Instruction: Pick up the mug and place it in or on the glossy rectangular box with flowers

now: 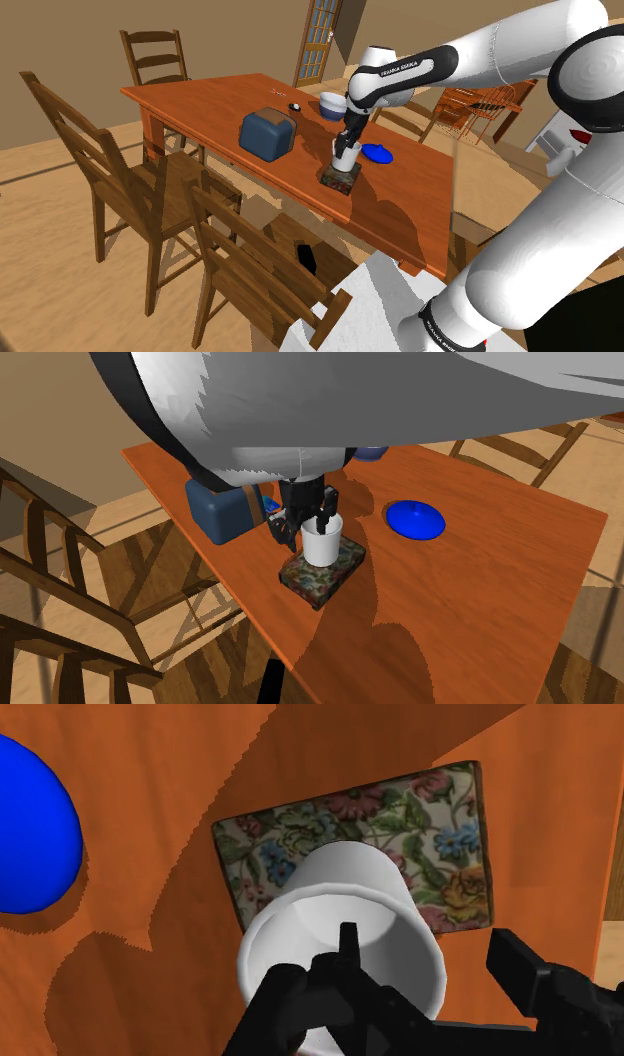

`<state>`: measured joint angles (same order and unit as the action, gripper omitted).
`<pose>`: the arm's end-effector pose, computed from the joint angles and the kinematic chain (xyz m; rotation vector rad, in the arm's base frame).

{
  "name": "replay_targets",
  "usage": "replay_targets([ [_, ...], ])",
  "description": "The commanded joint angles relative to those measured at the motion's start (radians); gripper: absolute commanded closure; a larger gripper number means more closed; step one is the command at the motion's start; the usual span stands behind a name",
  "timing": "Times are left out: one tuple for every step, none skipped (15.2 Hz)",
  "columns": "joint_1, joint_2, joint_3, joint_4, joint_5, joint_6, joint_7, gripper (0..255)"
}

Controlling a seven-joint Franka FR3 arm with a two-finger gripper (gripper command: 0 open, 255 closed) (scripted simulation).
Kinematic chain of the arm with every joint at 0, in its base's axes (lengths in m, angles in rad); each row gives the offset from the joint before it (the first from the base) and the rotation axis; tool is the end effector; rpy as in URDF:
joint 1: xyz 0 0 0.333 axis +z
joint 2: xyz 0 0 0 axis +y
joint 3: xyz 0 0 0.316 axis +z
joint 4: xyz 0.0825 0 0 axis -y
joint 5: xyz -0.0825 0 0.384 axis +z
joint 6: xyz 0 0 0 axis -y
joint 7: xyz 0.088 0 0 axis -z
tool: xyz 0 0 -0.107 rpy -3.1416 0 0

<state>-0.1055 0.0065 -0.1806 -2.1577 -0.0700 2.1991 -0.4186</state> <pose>0.5181 -0.1549 0.3984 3.0631 0.2651 0.0194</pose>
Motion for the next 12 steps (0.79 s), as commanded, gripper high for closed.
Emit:
replay_targets([
  [0.000, 0.000, 0.000, 0.000, 0.000, 0.000, 0.000, 0],
  [0.000, 0.000, 0.000, 0.000, 0.000, 0.000, 0.000, 0],
  [0.000, 0.000, 0.000, 0.000, 0.000, 0.000, 0.000, 0],
  [0.000, 0.000, 0.000, 0.000, 0.000, 0.000, 0.000, 0],
  [0.001, -0.016, 0.001, 0.017, -0.002, -0.033, 0.002, 0],
  [0.003, -0.031, 0.002, 0.034, -0.004, -0.065, 0.003, 0],
  [0.004, -0.045, 0.004, 0.054, -0.005, -0.098, 0.004, 0],
  [0.005, -0.054, 0.005, 0.070, -0.006, -0.124, 0.005, 0],
  [0.005, -0.054, 0.005, 0.070, -0.006, -0.124, 0.005, 0],
  [0.005, -0.054, 0.005, 0.070, -0.006, -0.124, 0.005, 0],
  [0.005, -0.054, 0.005, 0.070, -0.006, -0.124, 0.005, 0],
  [0.005, -0.054, 0.005, 0.070, -0.006, -0.124, 0.005, 0],
])
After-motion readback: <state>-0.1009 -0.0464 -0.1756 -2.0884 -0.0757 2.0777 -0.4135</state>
